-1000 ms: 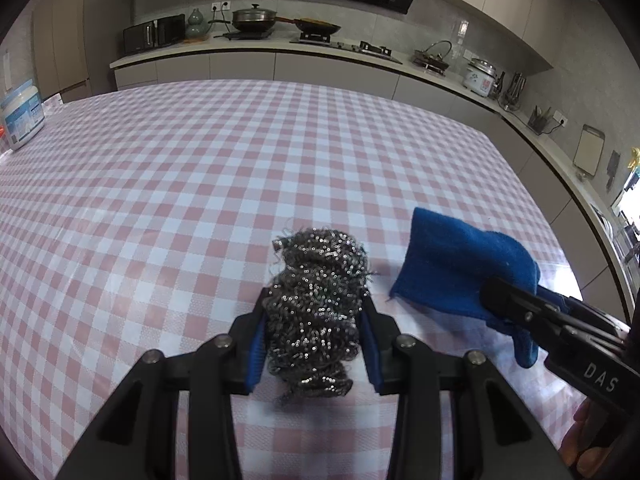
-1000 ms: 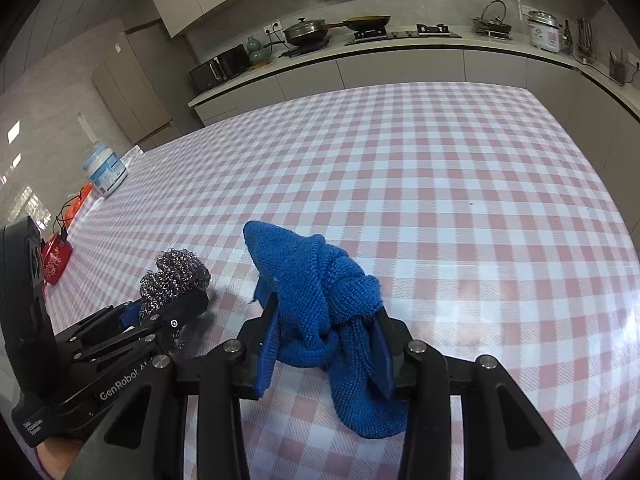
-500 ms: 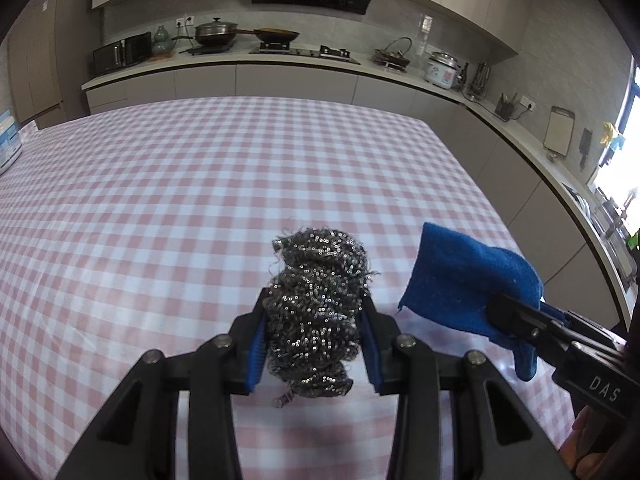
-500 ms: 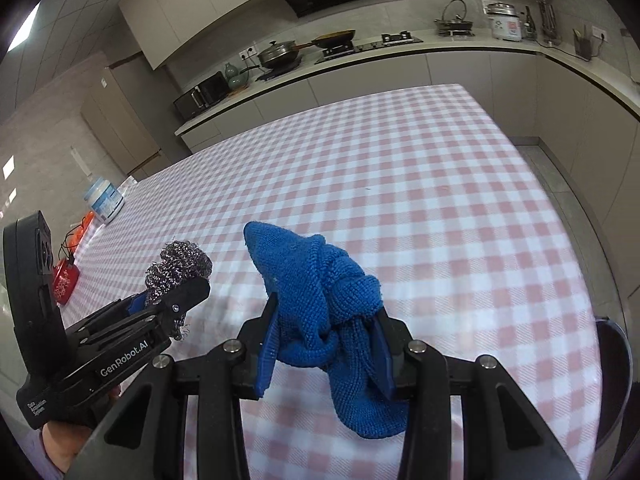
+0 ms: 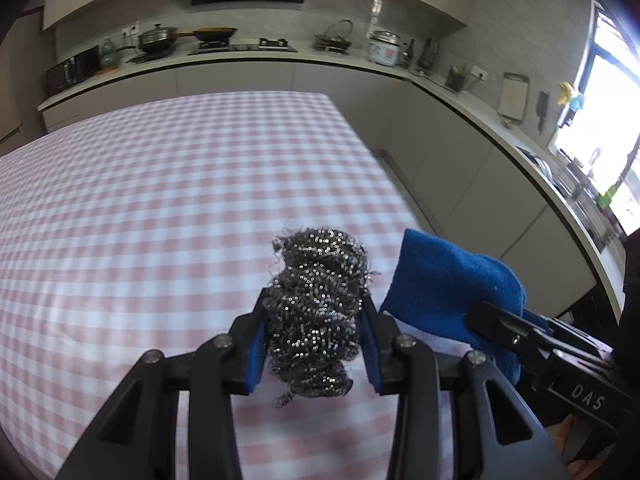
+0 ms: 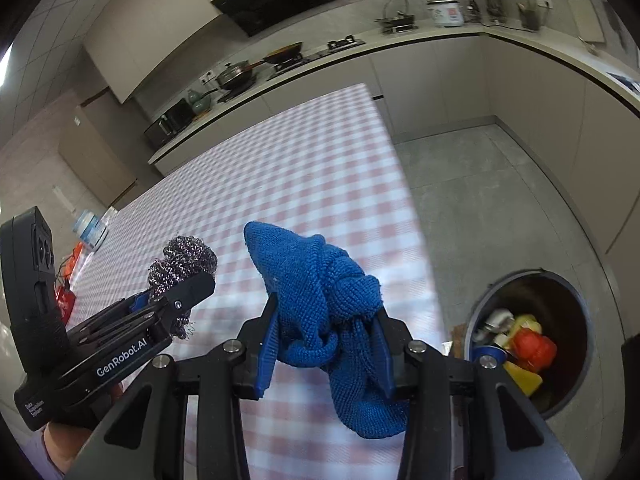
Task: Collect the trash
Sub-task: 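Carry the scrubber and towel over the bucket and open both tools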
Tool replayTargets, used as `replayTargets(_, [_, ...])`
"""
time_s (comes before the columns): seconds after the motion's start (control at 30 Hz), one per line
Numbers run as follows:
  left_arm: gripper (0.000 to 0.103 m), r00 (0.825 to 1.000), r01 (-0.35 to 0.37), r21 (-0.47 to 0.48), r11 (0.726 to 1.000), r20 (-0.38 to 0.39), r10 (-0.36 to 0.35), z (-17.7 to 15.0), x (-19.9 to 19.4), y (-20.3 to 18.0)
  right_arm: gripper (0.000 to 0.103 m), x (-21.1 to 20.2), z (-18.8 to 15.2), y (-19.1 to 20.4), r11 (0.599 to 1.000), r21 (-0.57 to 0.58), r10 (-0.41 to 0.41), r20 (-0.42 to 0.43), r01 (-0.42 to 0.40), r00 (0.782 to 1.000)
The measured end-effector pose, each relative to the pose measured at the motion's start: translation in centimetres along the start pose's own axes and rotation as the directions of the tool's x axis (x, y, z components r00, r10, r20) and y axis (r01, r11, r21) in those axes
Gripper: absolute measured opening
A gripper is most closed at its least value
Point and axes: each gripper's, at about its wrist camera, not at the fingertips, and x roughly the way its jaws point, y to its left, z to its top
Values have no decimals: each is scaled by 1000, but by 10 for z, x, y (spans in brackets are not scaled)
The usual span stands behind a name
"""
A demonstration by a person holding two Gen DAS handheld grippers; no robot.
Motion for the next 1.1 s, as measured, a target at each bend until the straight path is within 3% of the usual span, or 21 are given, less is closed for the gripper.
replayTargets(0.37, [41, 990, 134, 90, 987, -58, -129, -11, 26, -118, 43, -71, -18, -125, 984, 123, -131, 31, 126, 991])
replayTargets(0.63, [41, 977, 191, 137, 972, -119, -175, -24, 55, -189, 43, -91, -35, -204, 956, 218, -202, 14, 194, 979])
replayTargets(0.83, [41, 976, 164, 128, 978, -166, -142, -44, 84, -219, 43, -76, -47, -247, 949, 245, -200, -31, 201, 979])
replayTargets(1.1, [44, 977, 62, 84, 995, -208, -44, -64, 138, -228, 47, -14, -36, -289, 957, 228, -154, -118, 178, 981])
